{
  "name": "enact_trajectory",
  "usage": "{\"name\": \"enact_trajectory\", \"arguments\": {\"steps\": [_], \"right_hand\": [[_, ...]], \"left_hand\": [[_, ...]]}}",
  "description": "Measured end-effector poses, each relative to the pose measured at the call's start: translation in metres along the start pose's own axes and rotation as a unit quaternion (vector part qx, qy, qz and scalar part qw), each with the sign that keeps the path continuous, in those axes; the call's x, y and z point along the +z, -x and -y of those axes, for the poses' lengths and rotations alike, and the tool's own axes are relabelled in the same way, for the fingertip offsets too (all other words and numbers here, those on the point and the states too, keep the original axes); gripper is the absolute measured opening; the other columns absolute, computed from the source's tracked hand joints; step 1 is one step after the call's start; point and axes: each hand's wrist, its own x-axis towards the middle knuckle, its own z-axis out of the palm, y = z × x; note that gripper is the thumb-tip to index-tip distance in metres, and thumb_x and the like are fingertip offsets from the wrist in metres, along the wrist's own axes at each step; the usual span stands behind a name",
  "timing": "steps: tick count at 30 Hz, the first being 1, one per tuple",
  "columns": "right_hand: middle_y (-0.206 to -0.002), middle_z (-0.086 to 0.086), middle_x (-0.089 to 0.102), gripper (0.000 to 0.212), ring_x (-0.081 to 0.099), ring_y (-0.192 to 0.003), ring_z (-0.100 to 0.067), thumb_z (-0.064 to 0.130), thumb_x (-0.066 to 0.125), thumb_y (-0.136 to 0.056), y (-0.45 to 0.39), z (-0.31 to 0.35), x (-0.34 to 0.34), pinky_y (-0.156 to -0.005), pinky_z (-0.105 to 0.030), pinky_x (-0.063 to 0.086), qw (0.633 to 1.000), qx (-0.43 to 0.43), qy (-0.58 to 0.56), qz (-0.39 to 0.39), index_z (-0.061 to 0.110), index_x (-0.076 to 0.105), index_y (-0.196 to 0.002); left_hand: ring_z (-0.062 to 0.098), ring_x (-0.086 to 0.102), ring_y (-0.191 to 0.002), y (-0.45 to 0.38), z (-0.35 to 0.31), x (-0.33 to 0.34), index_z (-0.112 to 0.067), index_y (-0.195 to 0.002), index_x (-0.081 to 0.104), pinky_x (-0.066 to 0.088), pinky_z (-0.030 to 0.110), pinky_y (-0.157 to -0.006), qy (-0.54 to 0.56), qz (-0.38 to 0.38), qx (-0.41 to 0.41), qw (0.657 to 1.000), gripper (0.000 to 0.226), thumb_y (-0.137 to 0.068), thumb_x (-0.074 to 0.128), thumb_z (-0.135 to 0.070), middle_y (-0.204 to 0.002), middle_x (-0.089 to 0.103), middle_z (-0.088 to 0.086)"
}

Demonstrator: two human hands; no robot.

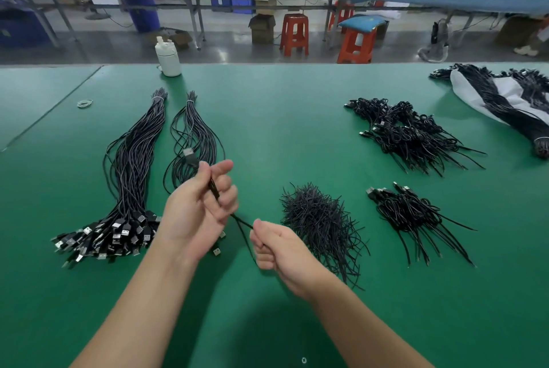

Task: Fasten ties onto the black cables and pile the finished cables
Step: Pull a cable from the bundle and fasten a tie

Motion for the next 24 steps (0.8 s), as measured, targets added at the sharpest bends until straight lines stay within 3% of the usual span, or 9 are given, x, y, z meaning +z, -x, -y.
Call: {"name": "enact_trajectory", "arguments": {"steps": [4, 6, 8, 11, 14, 16, 18, 20, 24], "right_hand": [[-0.057, 0.004, 0.022, 0.041, 0.017, -0.05, -0.01, 0.033, 0.05, -0.101, -0.01, 0.01, -0.01, -0.051, -0.026, 0.013, 0.994, 0.02, -0.107, -0.032, 0.019, 0.045, -0.063], [-0.056, 0.004, 0.022, 0.041, 0.017, -0.047, -0.009, 0.031, 0.048, -0.101, -0.013, 0.016, -0.013, -0.048, -0.024, 0.013, 0.987, 0.024, -0.155, -0.036, 0.018, 0.048, -0.062], [-0.056, 0.005, 0.023, 0.041, 0.018, -0.047, -0.008, 0.03, 0.045, -0.103, -0.014, 0.021, -0.012, -0.048, -0.024, 0.012, 0.985, 0.02, -0.167, -0.025, 0.018, 0.049, -0.064], [-0.056, 0.005, 0.024, 0.039, 0.017, -0.047, -0.008, 0.028, 0.042, -0.105, -0.012, 0.023, -0.007, -0.047, -0.025, 0.011, 0.992, 0.007, -0.127, -0.008, 0.017, 0.048, -0.068], [-0.054, 0.006, 0.021, 0.035, 0.013, -0.047, -0.009, 0.032, 0.044, -0.102, -0.009, 0.015, 0.002, -0.046, -0.024, 0.01, 0.998, 0.002, -0.068, 0.008, 0.019, 0.044, -0.069], [-0.054, 0.007, 0.021, 0.039, 0.012, -0.048, -0.01, 0.034, 0.044, -0.103, -0.009, 0.003, 0.007, -0.045, -0.023, 0.011, 1.0, 0.014, -0.017, 0.01, 0.022, 0.043, -0.066], [-0.053, 0.008, 0.021, 0.045, 0.012, -0.048, -0.009, 0.036, 0.042, -0.106, -0.009, -0.008, 0.008, -0.045, -0.022, 0.012, 1.0, 0.027, 0.005, -0.004, 0.025, 0.041, -0.062], [-0.054, 0.006, 0.019, 0.048, 0.011, -0.049, -0.011, 0.041, 0.044, -0.105, -0.011, -0.015, 0.005, -0.046, -0.024, 0.01, 0.999, 0.033, -0.006, -0.019, 0.024, 0.037, -0.06], [-0.053, 0.004, 0.015, 0.049, 0.011, -0.046, -0.011, 0.042, 0.051, -0.1, -0.016, -0.015, -0.01, -0.041, -0.023, 0.011, 0.99, 0.045, -0.115, -0.066, 0.024, 0.035, -0.057]], "left_hand": [[0.005, 0.035, -0.033, 0.011, -0.013, -0.015, 0.0, -0.09, 0.07, 0.027, 0.018, -0.039, -0.187, 0.188, -0.099, 0.959, 0.043, -0.101, 0.038, -0.026, -0.05, 0.056, 0.003], [0.01, 0.042, -0.035, 0.014, -0.015, -0.027, 0.004, -0.098, 0.069, 0.024, 0.029, -0.043, -0.382, 0.258, -0.176, 0.87, 0.046, -0.102, 0.039, -0.03, -0.062, 0.067, 0.013], [0.02, 0.061, -0.048, 0.014, -0.007, -0.033, 0.003, -0.108, 0.067, 0.037, 0.031, -0.044, -0.496, 0.227, -0.22, 0.809, 0.045, -0.107, 0.036, -0.03, -0.079, 0.074, 0.016], [0.026, 0.073, -0.093, 0.008, 0.016, -0.035, -0.001, -0.12, 0.063, 0.058, 0.029, -0.073, -0.504, 0.075, -0.146, 0.848, 0.037, -0.107, 0.034, -0.02, -0.099, 0.077, 0.01], [0.022, 0.069, -0.108, 0.0, 0.033, -0.03, 0.001, -0.124, 0.058, 0.055, 0.024, -0.089, -0.323, -0.01, -0.049, 0.945, 0.038, -0.107, 0.032, -0.022, -0.11, 0.074, 0.011], [0.027, 0.071, -0.104, -0.005, 0.039, -0.022, 0.005, -0.121, 0.056, 0.058, 0.026, -0.083, -0.154, -0.058, -0.023, 0.986, 0.044, -0.107, 0.028, -0.026, -0.109, 0.073, 0.018], [0.021, 0.074, -0.082, -0.009, 0.039, -0.014, 0.004, -0.114, 0.059, 0.058, 0.024, -0.066, -0.047, -0.088, -0.017, 0.995, 0.044, -0.108, 0.029, -0.027, -0.09, 0.075, 0.013], [0.008, 0.055, -0.052, -0.011, 0.033, -0.009, 0.001, -0.112, 0.06, 0.045, 0.02, -0.045, -0.017, -0.082, -0.018, 0.996, 0.037, -0.104, 0.037, -0.027, -0.066, 0.062, -0.002], [0.004, 0.028, -0.042, -0.007, 0.019, -0.011, 0.0, -0.104, 0.063, 0.023, 0.017, -0.038, -0.083, 0.01, -0.016, 0.996, 0.032, -0.096, 0.047, -0.027, -0.056, 0.04, -0.007]]}}
